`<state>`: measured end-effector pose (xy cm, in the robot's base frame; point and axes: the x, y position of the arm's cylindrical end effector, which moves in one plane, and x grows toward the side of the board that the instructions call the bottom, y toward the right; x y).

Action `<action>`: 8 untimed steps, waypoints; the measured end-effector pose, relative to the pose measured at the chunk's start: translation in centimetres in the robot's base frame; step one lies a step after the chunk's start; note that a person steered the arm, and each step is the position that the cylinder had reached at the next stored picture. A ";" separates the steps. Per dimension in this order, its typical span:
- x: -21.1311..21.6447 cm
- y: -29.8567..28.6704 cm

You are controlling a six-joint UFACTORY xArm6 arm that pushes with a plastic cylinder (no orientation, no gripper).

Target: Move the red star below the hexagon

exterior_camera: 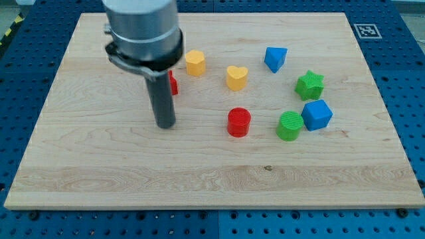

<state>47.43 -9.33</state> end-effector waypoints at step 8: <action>-5.5 -0.8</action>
<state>41.95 -10.09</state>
